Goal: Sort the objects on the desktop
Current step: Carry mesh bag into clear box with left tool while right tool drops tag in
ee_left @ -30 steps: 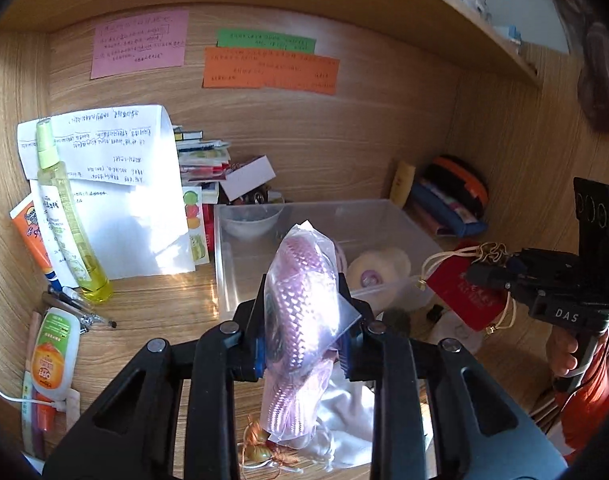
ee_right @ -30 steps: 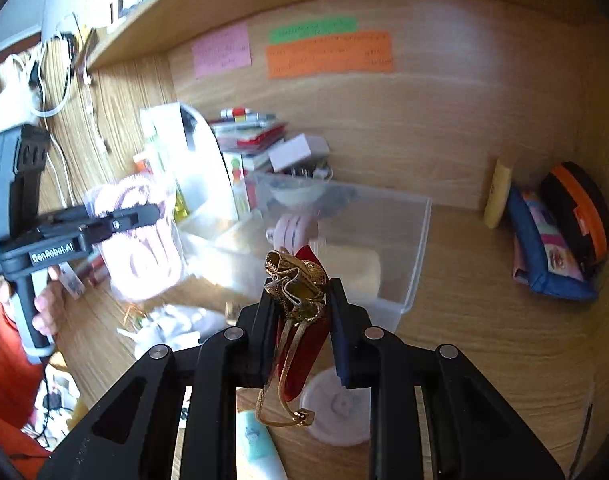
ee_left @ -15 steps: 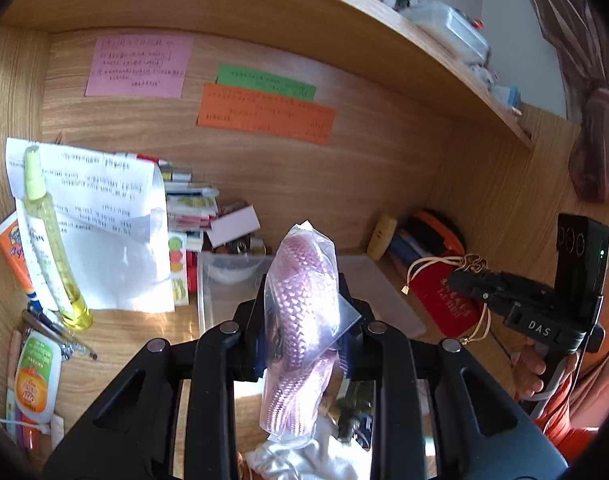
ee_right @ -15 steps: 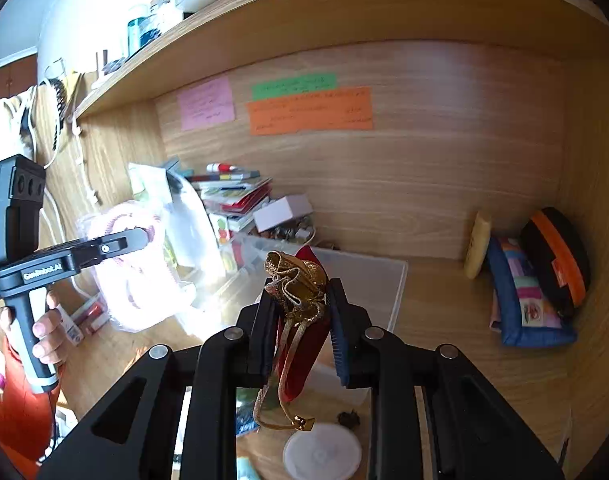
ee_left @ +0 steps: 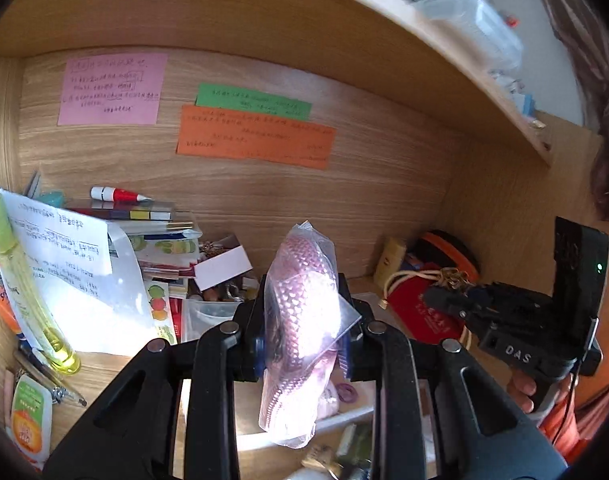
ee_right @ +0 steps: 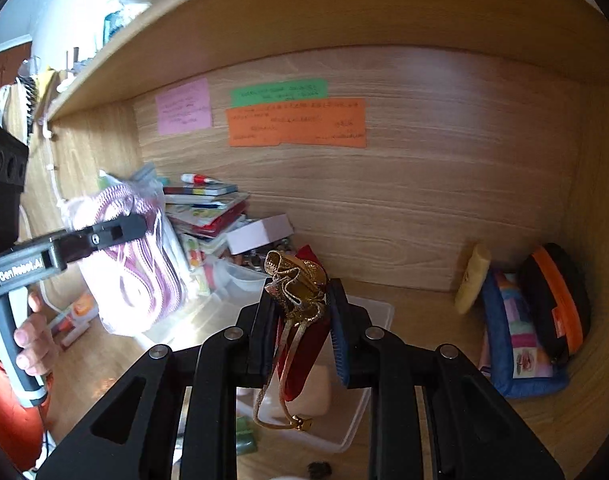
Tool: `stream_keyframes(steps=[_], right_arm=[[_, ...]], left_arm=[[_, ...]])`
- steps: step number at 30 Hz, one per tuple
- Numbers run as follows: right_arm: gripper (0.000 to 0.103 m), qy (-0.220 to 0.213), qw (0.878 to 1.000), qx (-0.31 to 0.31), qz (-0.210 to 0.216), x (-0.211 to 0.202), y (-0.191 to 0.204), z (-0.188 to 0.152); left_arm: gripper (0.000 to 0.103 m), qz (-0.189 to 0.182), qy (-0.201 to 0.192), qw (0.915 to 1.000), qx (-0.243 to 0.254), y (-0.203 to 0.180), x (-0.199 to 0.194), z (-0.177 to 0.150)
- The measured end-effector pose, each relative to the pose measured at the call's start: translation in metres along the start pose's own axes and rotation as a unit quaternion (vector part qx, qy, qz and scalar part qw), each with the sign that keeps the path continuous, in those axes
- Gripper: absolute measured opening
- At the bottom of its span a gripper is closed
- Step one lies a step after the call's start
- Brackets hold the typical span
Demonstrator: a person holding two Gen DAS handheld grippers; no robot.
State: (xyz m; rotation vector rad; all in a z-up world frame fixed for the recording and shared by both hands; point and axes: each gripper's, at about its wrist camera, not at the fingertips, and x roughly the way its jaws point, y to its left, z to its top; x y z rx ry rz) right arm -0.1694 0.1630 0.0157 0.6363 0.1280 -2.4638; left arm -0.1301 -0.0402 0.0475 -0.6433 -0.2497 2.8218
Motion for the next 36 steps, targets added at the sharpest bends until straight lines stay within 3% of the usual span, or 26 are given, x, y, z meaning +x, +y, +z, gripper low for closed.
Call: stream_keyframes(steps=[7, 10, 20, 28, 31, 33, 36], right_arm=[[0.022, 0.052, 0.997, 0.053, -0.015, 0.046, -0.027, -0.035], [0.022, 0.060, 0.996, 0.036, -0.061, 0.057, -0.026, -0.040], [0.022, 0.087, 0.993, 0.005, -0.084, 0.066, -0.016, -0.052], [0.026, 0.102, 0.991, 0.012, -0.081, 0.072, -0.020, -0.054], [0.039, 0.091, 0.992, 0.001, -0.081, 0.067, -0.014, -0.054], [0.062, 0.079, 0.992, -0.010, -0.095, 0.064, -0.008, -0.053], [0.075, 0.045, 0.992, -0.030, -0.116, 0.053, 0.000, -0.051]], left_arm=[[0.026, 0.014, 0.067, 0.9976, -0.011, 0.019, 0.056, -0.025], [0.026, 0.035, 0.081, 0.9961, -0.006, 0.022, 0.066, -0.034], [0.026, 0.045, 0.089, 0.9948, -0.022, 0.037, 0.070, -0.037], [0.026, 0.102, 0.079, 0.9915, -0.014, 0.046, 0.070, -0.034], [0.026, 0.116, 0.078, 0.9900, -0.017, 0.050, 0.070, -0.033], [0.026, 0.122, 0.077, 0.9893, -0.020, 0.054, 0.069, -0.032], [0.030, 0.129, 0.071, 0.9888, -0.024, 0.057, 0.066, -0.031]])
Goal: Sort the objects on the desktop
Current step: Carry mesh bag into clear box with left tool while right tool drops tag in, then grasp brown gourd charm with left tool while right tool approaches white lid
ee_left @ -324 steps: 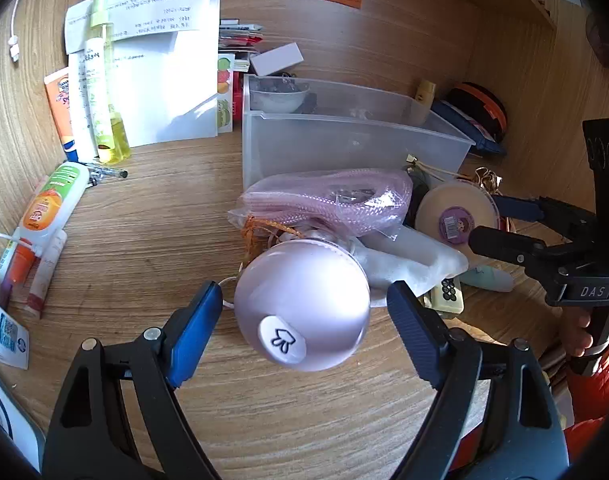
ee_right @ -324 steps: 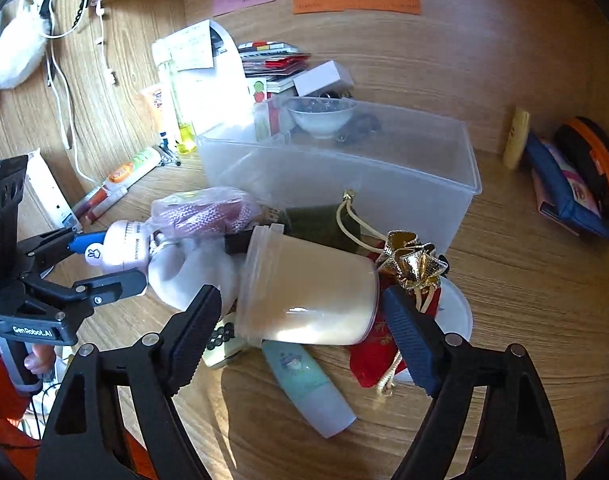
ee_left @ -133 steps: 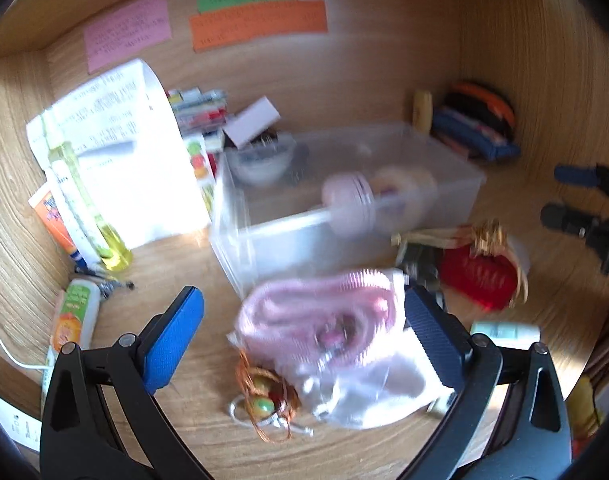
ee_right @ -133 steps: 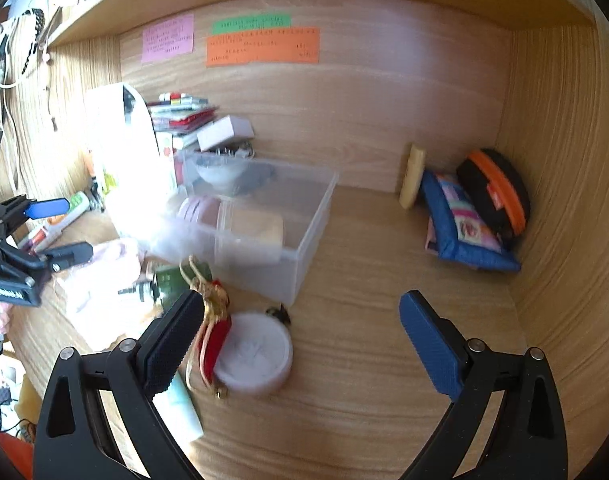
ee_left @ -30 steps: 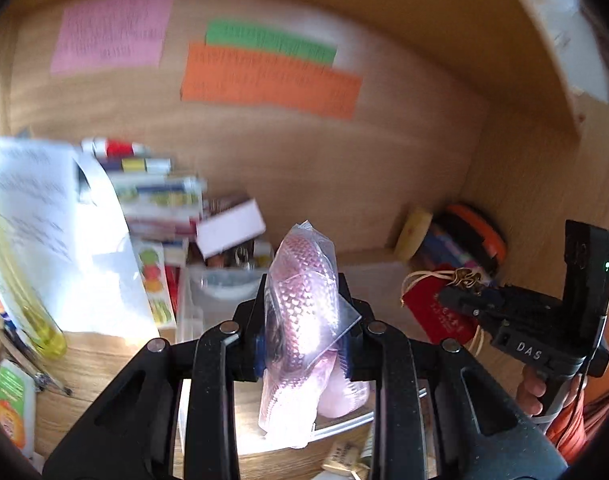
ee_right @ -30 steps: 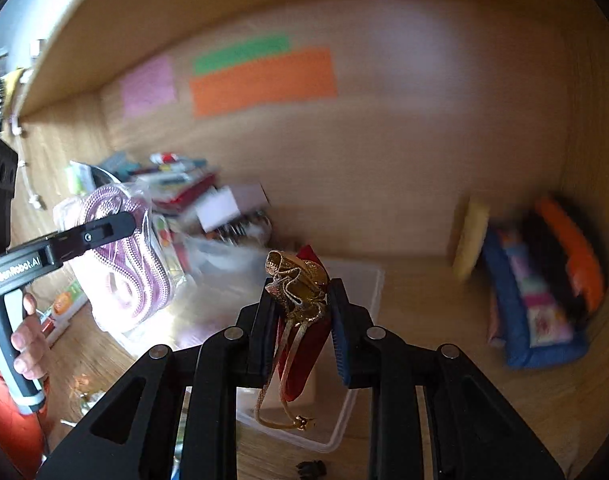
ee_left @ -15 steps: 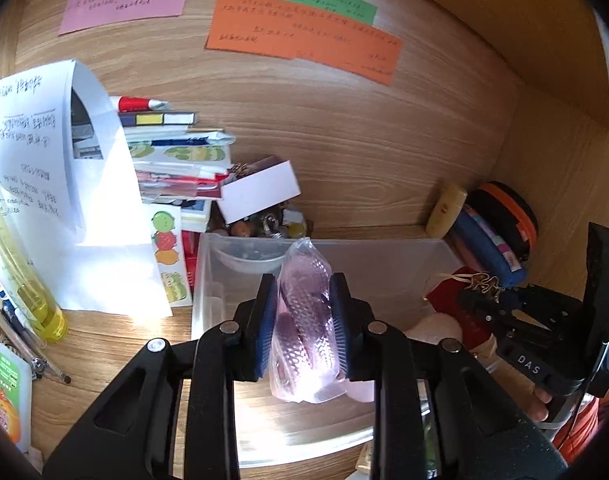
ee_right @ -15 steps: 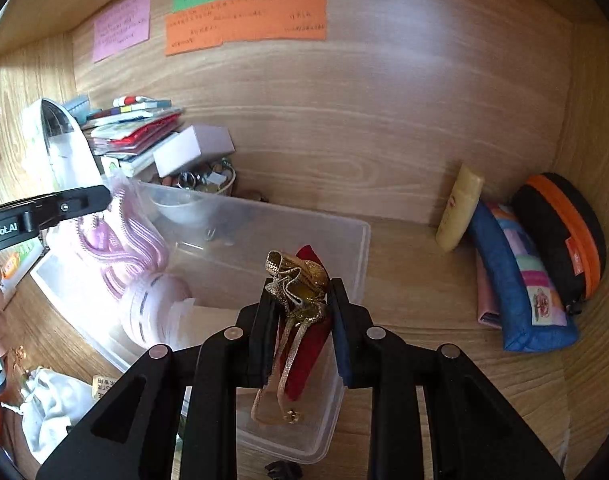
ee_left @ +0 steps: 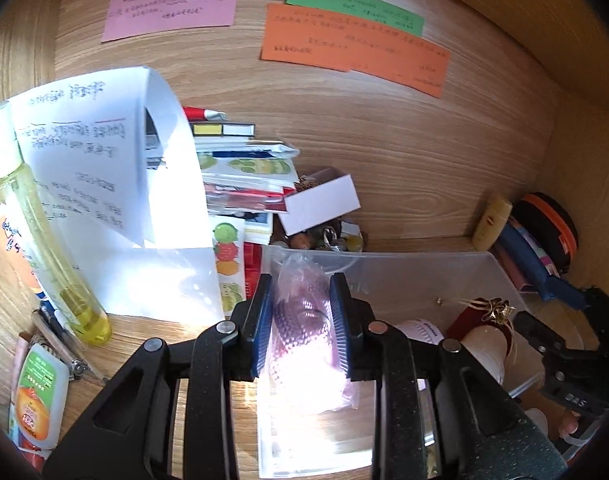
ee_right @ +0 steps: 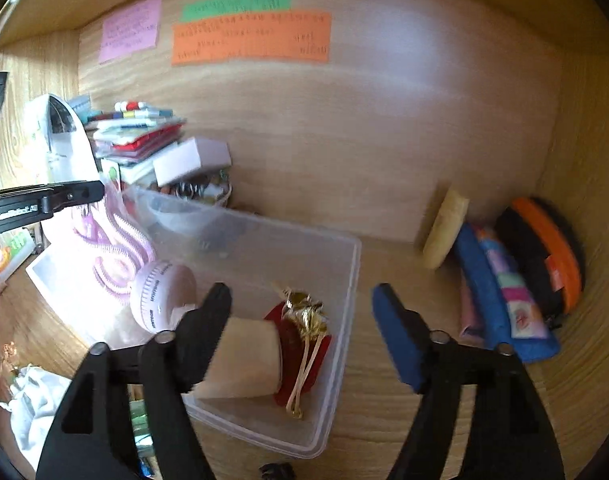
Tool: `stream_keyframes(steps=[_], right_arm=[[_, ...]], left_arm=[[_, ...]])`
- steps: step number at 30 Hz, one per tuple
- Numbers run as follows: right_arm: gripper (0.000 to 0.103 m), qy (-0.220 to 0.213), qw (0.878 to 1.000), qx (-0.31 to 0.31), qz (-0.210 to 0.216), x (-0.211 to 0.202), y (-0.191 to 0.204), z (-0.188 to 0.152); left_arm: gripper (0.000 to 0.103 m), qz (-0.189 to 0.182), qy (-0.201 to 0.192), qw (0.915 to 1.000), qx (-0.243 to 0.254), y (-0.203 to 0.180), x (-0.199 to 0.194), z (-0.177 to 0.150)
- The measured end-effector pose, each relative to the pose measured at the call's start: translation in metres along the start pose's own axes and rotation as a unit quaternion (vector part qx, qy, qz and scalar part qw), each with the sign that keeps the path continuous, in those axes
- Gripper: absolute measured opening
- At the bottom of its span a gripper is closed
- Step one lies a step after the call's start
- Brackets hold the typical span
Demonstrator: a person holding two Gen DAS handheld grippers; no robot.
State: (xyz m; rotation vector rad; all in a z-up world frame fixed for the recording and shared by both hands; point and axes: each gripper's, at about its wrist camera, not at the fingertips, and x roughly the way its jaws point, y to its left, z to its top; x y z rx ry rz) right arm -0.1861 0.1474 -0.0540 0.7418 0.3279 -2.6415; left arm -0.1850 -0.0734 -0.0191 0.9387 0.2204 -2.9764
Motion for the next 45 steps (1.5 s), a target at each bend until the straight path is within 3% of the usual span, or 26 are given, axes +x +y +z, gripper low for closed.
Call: stream_keyframes(steps=[2, 4, 6, 9, 11, 19, 23, 27, 32, 39, 45], right_arm=[[0.081, -0.013, 1.000, -0.005, -0.003, -0.006, 0.003, 0.001], [0.082, -0.019, 1.000, -0.009, -0.008, -0.008, 0.004, 0.001], [0.082, -0.015, 1.000, -0.011, -0.009, -0.007, 0.005, 0.002], [0.082, -0.007, 1.000, -0.004, -0.001, -0.005, 0.003, 0.002], [0.082, -0.005, 1.000, 0.003, 0.006, -0.007, 0.000, 0.003], [0.084, 0.005, 1.000, 0.018, 0.002, -0.032, -0.011, -0.010], [0.095, -0.006, 1.000, 0.023, 0.014, -0.055, -0.009, -0.020], [0.096, -0.017, 1.000, 0.014, 0.018, -0.074, -0.002, -0.031], [0.096, -0.013, 1.000, 0.021, 0.015, -0.086, 0.001, -0.048], [0.096, 0.007, 0.996, 0.082, 0.031, -0.089, -0.007, -0.069], [0.096, 0.018, 0.996, 0.081, 0.029, -0.092, -0.005, -0.079]], left_arm=[[0.055, 0.007, -0.005, 1.0000, 0.000, 0.001, -0.002, 0.000], [0.068, 0.019, -0.019, 0.9996, 0.004, -0.001, -0.006, -0.001], [0.070, 0.032, -0.033, 0.9988, 0.016, -0.005, -0.011, -0.001], [0.080, 0.023, -0.042, 0.9985, 0.029, -0.009, -0.019, -0.001], [0.096, 0.015, -0.040, 0.9986, 0.031, -0.010, -0.025, -0.002], [0.100, 0.018, -0.041, 0.9965, 0.071, -0.016, -0.059, -0.023], [0.102, 0.019, -0.038, 0.9951, 0.089, -0.017, -0.075, -0.038], [0.102, 0.035, -0.034, 0.9933, 0.105, -0.015, -0.087, -0.055], [0.102, 0.054, -0.021, 0.9926, 0.107, -0.008, -0.102, -0.079], [0.102, 0.080, -0.004, 0.9907, 0.110, 0.006, -0.126, -0.116], [0.102, 0.090, 0.029, 0.9899, 0.106, 0.021, -0.131, -0.144]])
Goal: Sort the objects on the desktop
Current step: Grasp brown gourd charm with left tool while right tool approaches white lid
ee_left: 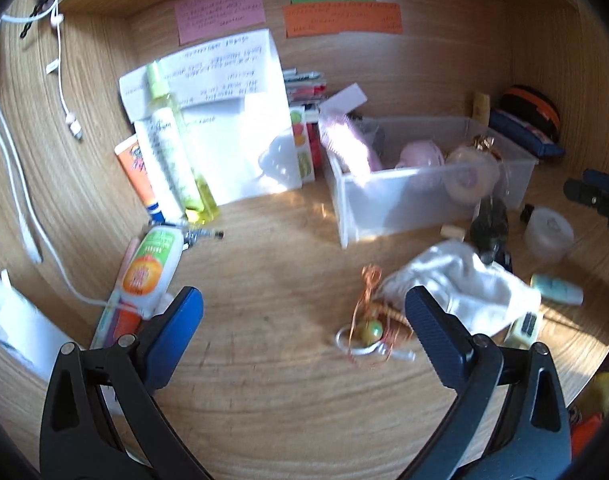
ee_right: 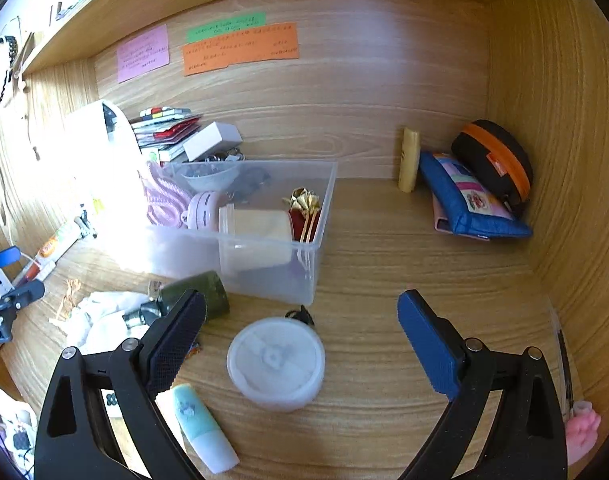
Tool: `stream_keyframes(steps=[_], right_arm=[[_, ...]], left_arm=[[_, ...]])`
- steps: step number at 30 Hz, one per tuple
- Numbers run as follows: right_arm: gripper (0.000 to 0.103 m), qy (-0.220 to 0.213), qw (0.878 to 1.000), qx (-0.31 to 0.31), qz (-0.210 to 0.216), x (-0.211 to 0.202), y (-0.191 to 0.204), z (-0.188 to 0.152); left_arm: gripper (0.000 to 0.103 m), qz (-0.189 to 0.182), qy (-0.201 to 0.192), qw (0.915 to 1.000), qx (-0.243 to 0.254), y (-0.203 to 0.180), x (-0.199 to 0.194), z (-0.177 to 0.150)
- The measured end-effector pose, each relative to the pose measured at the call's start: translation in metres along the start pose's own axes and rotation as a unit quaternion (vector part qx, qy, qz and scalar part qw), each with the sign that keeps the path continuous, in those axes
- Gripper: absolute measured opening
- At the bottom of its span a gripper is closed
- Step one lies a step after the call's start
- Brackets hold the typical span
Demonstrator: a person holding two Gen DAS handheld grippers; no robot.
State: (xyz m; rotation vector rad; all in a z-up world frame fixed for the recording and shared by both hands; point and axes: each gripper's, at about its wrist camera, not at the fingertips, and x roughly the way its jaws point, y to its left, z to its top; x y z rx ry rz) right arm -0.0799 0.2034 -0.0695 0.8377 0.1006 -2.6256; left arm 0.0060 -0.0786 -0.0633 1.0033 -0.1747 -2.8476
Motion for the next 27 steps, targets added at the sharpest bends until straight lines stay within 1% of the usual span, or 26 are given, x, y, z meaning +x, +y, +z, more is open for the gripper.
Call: stream_keyframes(steps=[4, 8, 11, 13, 15, 16, 17, 19, 21, 22, 23, 24, 25, 26, 27], right_arm=[[0.096, 0.011, 1.000, -0.013, -0.010, 0.000, 0.004, -0.010], [0.096, 0.023, 0.999, -0.035, -0.015, 0.000, 0.006, -0.019], [0.096, 0.033, 0.998, -0.049, -0.020, 0.001, 0.007, -0.024], [0.096, 0.040, 0.997, -0.057, -0.021, 0.002, 0.007, -0.026], [0.096, 0.046, 0.996, -0.067, -0.024, 0.003, 0.007, -0.028], [0.096, 0.050, 0.996, -0.071, -0.025, 0.004, 0.006, -0.030], [0.096, 0.054, 0.995, -0.074, -0.027, 0.006, 0.006, -0.030], [0.096, 0.067, 0.994, -0.078, -0.026, 0.010, 0.003, -0.032], [0.096, 0.079, 0.994, -0.079, -0.020, 0.015, 0.001, -0.032], [0.096, 0.086, 0.993, -0.077, -0.012, 0.017, 0.000, -0.032], [0.096, 0.094, 0.993, -0.075, -0.005, 0.020, -0.001, -0.032], [0.096, 0.100, 0.992, -0.072, 0.001, 0.022, -0.002, -0.032], [0.096, 0.109, 0.992, -0.070, 0.008, 0.025, -0.002, -0.031], [0.096, 0.115, 0.991, -0.068, 0.013, 0.028, -0.002, -0.031], [0.096, 0.118, 0.991, -0.067, 0.016, 0.030, -0.001, -0.031]], left_arm=[[0.102, 0.005, 0.029, 0.9995, 0.007, 0.001, 0.009, -0.015], [0.102, -0.012, 0.050, 0.9986, 0.012, -0.002, 0.021, -0.023], [0.102, -0.025, 0.051, 0.9983, 0.012, -0.004, 0.027, -0.021], [0.102, -0.027, 0.049, 0.9984, 0.010, -0.006, 0.031, -0.017], [0.094, -0.035, 0.048, 0.9982, 0.012, -0.009, 0.035, -0.013], [0.084, -0.038, 0.051, 0.9978, 0.017, -0.011, 0.038, -0.011], [0.078, -0.043, 0.057, 0.9972, 0.023, -0.014, 0.042, -0.009], [0.076, -0.048, 0.061, 0.9966, 0.029, -0.018, 0.046, -0.008], [0.070, -0.055, 0.064, 0.9958, 0.035, -0.021, 0.051, -0.008], [0.063, -0.058, 0.067, 0.9954, 0.037, -0.023, 0.053, -0.008], [0.048, -0.063, 0.070, 0.9948, 0.038, -0.025, 0.056, -0.008], [0.040, -0.068, 0.073, 0.9942, 0.040, -0.027, 0.058, -0.009], [0.029, -0.070, 0.078, 0.9936, 0.042, -0.029, 0.061, -0.009], [0.026, -0.072, 0.076, 0.9936, 0.043, -0.029, 0.061, -0.009], [0.025, -0.073, 0.072, 0.9938, 0.043, -0.029, 0.060, -0.009]])
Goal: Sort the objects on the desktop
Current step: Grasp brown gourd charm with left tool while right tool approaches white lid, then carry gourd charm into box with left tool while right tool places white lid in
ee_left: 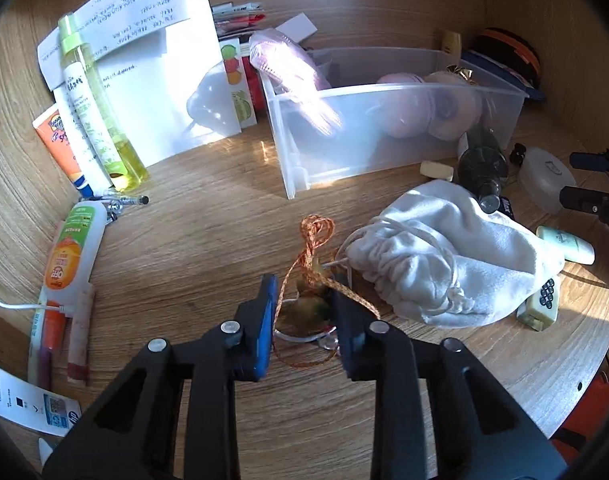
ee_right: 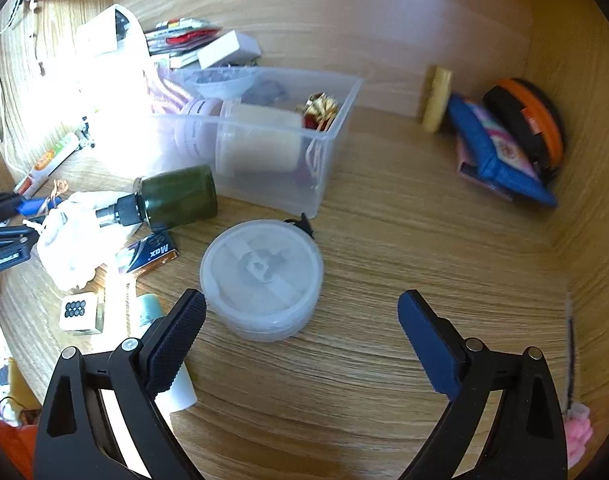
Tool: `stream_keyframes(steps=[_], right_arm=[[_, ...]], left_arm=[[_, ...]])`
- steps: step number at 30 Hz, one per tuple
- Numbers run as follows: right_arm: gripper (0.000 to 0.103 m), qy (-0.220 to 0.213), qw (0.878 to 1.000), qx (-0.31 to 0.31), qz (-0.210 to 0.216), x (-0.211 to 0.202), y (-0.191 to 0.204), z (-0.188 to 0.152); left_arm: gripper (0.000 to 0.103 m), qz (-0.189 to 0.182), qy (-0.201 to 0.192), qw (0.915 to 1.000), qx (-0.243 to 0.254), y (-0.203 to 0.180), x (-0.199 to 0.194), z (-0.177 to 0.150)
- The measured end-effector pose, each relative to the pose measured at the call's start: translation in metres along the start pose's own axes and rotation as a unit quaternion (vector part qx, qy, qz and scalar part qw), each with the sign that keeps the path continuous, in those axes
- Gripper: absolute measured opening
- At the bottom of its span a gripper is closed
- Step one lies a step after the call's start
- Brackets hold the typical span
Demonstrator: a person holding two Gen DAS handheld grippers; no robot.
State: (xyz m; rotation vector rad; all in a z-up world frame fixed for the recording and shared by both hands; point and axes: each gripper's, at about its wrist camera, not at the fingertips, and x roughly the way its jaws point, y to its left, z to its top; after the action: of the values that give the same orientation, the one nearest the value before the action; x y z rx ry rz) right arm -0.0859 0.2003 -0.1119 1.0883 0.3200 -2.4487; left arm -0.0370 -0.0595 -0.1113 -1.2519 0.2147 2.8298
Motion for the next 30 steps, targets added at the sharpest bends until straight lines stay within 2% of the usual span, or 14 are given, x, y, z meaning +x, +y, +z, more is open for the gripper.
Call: stream_keyframes(steps=[3, 7, 10, 11, 12, 18, 26, 30], right_arm=[[0.096, 0.005, 1.000, -0.001, 0.005, 0.004, 0.003, 0.001], [0.093, 0.013, 1.000, 0.000, 0.029, 0.008, 0.006, 0.001], [0.078, 0.009, 0.999, -0.002, 0.039, 0.009, 0.007, 0.002], [0.064, 0.011, 0.999, -0.002, 0.048, 0.011, 0.007, 0.003], [0.062, 0.014, 0.998, 0.000, 0.056, 0.012, 0.007, 0.004], [0.062, -0.010, 0.998, 0.020, 0.067, 0.001, 0.000, 0.002], [0.062, -0.024, 0.994, 0.046, 0.101, -0.007, -0.014, 0.001], [0.062, -0.044, 0.992, 0.050, 0.103, -0.017, -0.015, 0.004]], left_arm=[[0.019, -0.011, 0.002, 0.9999, -0.006, 0.003, 0.000, 0.000], [0.019, -0.011, -0.005, 0.9998, -0.014, 0.007, -0.004, -0.002], [0.019, -0.010, -0.014, 0.9995, -0.025, 0.011, -0.009, -0.004], [0.019, -0.011, -0.017, 0.9994, -0.030, 0.012, -0.011, -0.004], [0.019, -0.013, -0.020, 0.9991, -0.036, 0.014, -0.013, -0.005], [0.019, -0.014, -0.046, 0.9967, -0.065, 0.022, -0.029, -0.003], [0.019, -0.036, -0.101, 0.9909, -0.081, 0.014, -0.058, 0.007], [0.019, -0.041, -0.118, 0.9886, -0.084, 0.012, -0.068, 0.012]])
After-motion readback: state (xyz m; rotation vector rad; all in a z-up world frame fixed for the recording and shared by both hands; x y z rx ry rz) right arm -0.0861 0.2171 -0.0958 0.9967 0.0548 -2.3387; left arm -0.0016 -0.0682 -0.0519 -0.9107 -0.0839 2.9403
